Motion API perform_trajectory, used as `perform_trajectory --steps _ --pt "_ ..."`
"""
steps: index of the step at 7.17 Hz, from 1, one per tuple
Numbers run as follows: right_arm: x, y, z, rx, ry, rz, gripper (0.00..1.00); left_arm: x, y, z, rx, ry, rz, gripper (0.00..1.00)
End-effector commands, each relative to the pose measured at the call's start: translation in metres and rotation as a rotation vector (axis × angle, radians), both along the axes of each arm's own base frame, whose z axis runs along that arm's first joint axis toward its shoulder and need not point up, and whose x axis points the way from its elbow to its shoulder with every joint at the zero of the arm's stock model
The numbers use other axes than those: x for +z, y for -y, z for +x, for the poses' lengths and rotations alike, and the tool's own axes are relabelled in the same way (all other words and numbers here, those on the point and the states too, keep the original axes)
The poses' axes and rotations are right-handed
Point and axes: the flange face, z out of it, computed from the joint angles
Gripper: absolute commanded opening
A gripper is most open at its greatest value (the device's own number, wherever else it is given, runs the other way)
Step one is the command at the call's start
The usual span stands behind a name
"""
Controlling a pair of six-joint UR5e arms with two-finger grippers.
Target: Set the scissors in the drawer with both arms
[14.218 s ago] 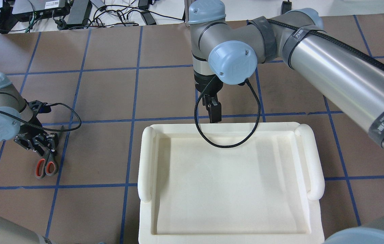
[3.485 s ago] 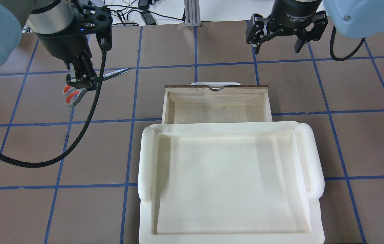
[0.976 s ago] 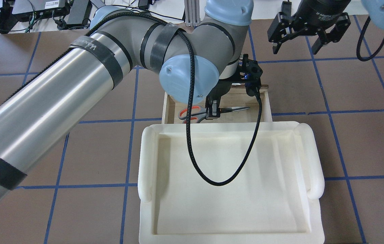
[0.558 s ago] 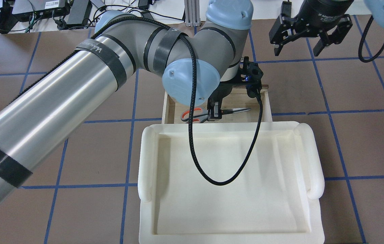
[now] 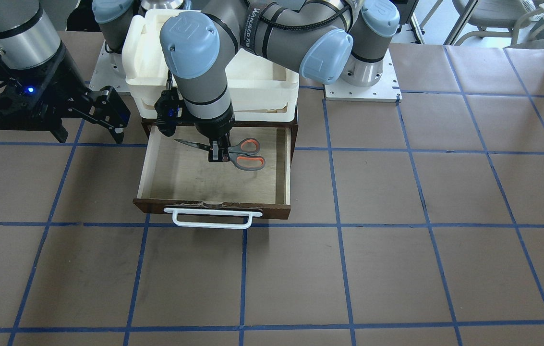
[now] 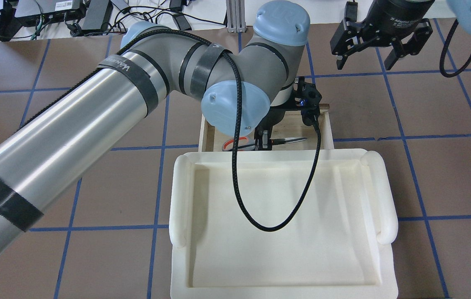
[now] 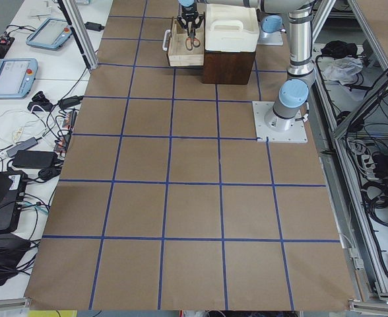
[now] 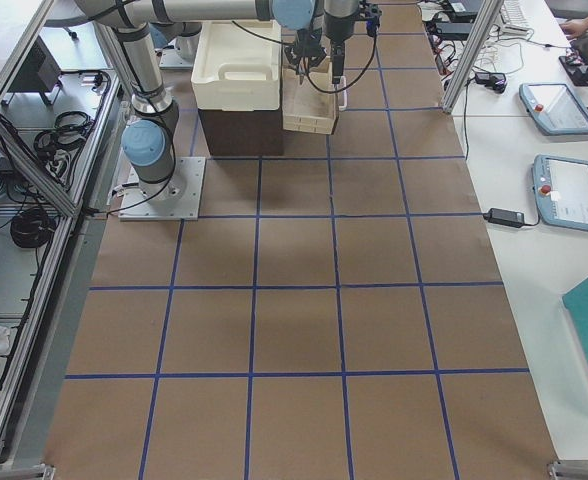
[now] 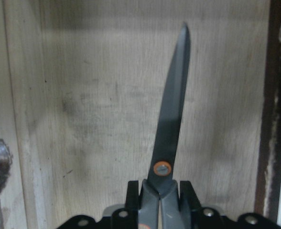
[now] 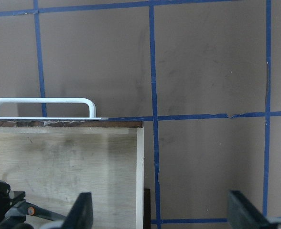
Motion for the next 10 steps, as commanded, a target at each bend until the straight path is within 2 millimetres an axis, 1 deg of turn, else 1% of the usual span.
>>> perform_trajectory --steps 1,2,3,4,6,7,8,9,10 --pt "0.000 0.000 0.000 0.001 0.000 0.000 1.00 -0.005 -0.004 -0.004 0.009 0.000 -0.003 0.20" --pt "0.000 0.000 0.000 0.001 0.001 0.000 1.00 -0.007 -0.006 -0.006 0.020 0.003 0.000 0.55" --pt "0.000 0.000 0.000 0.000 0.002 0.000 1.00 -0.008 -0.006 -0.006 0.021 0.004 0.001 0.63" --pt "0.000 0.000 0.001 0.001 0.003 0.000 1.00 -0.008 -0.006 -0.006 0.023 0.003 0.000 0.67" --pt "-0.002 0.000 0.001 0.003 0.002 0.003 1.00 -0.004 -0.006 -0.006 0.030 -0.003 -0.013 0.67" --pt "-0.002 0.000 0.001 0.003 0.003 0.002 1.00 0.012 -0.007 -0.005 0.074 -0.024 -0.051 0.67" --pt "-0.002 0.000 0.002 0.003 0.002 0.002 1.00 0.034 0.002 -0.004 0.224 -0.102 -0.125 0.65" --pt "0.000 -0.002 0.004 0.001 0.000 -0.001 1.00 0.050 0.005 0.003 0.454 -0.112 -0.171 0.66" --pt "-0.002 -0.004 0.005 -0.005 -0.013 0.003 1.00 0.071 0.020 0.018 0.621 -0.168 -0.233 0.70"
